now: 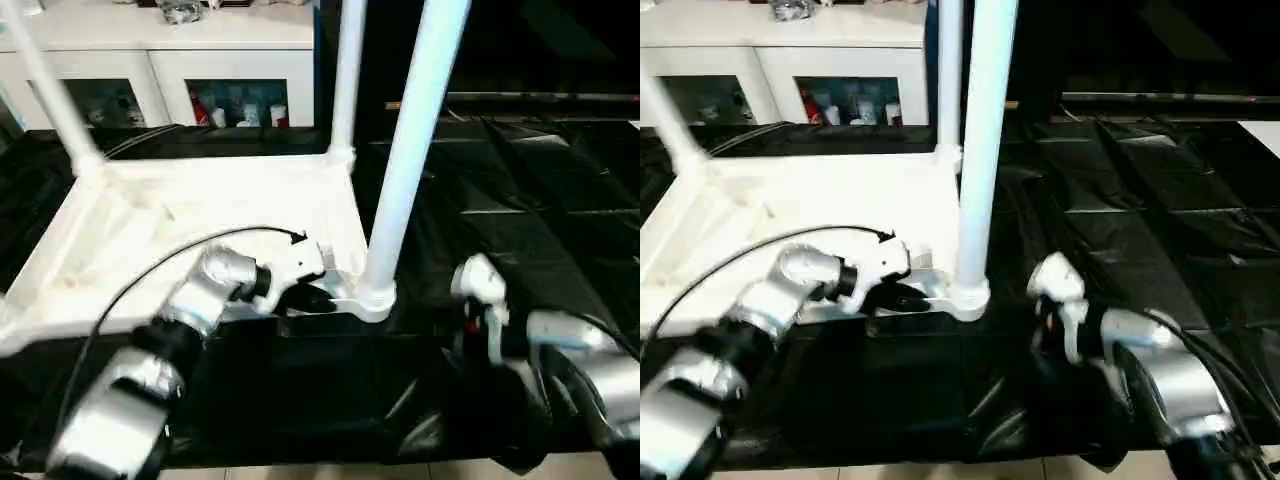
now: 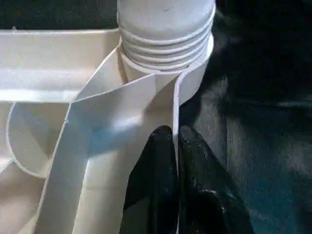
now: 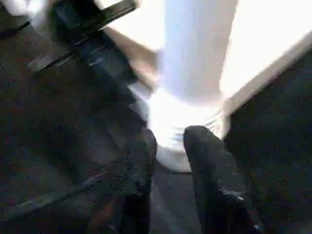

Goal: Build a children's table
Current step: Rotate table base

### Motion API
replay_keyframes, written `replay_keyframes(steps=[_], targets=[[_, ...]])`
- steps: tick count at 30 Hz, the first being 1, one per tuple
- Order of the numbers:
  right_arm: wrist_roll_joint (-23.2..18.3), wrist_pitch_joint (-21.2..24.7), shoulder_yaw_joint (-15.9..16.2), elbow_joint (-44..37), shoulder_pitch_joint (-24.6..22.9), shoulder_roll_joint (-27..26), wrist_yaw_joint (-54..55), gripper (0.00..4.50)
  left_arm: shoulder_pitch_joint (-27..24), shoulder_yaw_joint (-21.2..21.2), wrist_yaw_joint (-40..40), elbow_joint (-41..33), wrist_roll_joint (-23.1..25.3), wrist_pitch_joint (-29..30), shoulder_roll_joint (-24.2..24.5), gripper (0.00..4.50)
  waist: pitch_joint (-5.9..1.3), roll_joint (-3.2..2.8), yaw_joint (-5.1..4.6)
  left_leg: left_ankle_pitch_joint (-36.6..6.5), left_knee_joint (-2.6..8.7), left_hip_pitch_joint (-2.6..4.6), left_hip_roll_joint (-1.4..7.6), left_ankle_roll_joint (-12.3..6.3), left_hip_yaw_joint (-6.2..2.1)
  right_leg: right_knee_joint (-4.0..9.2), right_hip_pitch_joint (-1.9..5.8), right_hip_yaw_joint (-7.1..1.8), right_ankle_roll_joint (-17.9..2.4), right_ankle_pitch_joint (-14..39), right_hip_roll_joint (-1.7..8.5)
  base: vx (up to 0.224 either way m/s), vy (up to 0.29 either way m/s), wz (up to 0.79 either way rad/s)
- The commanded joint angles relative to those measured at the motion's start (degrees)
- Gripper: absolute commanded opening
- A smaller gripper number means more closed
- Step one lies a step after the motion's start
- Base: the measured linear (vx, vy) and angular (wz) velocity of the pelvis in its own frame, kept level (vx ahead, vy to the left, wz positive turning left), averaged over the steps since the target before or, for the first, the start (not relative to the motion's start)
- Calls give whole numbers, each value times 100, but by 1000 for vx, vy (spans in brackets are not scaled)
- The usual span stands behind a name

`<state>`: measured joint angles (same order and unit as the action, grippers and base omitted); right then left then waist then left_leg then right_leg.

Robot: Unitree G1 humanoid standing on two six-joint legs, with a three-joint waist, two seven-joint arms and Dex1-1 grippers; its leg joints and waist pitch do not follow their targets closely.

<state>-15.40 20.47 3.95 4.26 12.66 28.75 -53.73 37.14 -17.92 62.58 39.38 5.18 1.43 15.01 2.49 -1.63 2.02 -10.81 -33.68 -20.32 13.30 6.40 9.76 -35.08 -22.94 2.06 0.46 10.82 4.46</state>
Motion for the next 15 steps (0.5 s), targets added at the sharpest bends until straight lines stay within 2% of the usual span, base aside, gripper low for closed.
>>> replay_keyframes(steps=[1, 5, 6, 9, 12, 13, 15], targets=[[16, -155, -143, 113, 17, -50, 125, 151, -199, 55, -222, -17, -78, -169, -24, 0, -349, 103, 38, -1045, 346, -44, -94, -302, 70, 439, 324, -129, -1343, 967, 184, 0, 0, 0], [-91, -222, -98, 175, 21, -202, 105, 189, -386, 72, -189, -355, -153, 70, -41, 0, -343, 90, 42, -1022, 355, -38, -84, -349, 74, 435, 321, -128, -1309, 922, 188, 0, 0, 0], [-129, -207, -81, 162, 28, -222, 67, 197, -407, 86, -192, -409, -174, 133, -56, 0, -343, 127, 33, -1015, 353, -43, -88, -364, 81, 442, 319, -127, -1297, 953, 184, 0, 0, 0], [-181, -201, -26, 178, 68, -273, -36, 225, -447, 108, -163, -469, -228, 169, -90, 0, -348, 90, 33, -946, 352, -39, -85, -393, 80, 432, 305, -129, -1314, 877, 180, 0, 0, 0], [-198, -252, 23, 266, 152, -333, -97, 240, -465, 58, -83, -503, -254, 198, -91, 0, -347, 98, 31, -959, 352, -45, -90, -387, 79, 431, 313, -128, -1309, 886, 185, 0, 0, 0], [-176, -274, 35, 303, 188, -356, -79, 261, -466, 33, -47, -512, -248, 214, -82, 0, -347, 99, 28, -959, 351, -48, -92, -388, 80, 433, 313, -128, -1307, 890, 187, 0, 0, 0], [-36, -346, 88, 433, 282, -377, -1, 273, -478, -12, 17, -565, -230, 237, -57, 0, -350, 117, 21, -926, 348, -51, -93, -381, 83, 434, 310, -126, -1301, 936, 193, 0, 0, 0]])
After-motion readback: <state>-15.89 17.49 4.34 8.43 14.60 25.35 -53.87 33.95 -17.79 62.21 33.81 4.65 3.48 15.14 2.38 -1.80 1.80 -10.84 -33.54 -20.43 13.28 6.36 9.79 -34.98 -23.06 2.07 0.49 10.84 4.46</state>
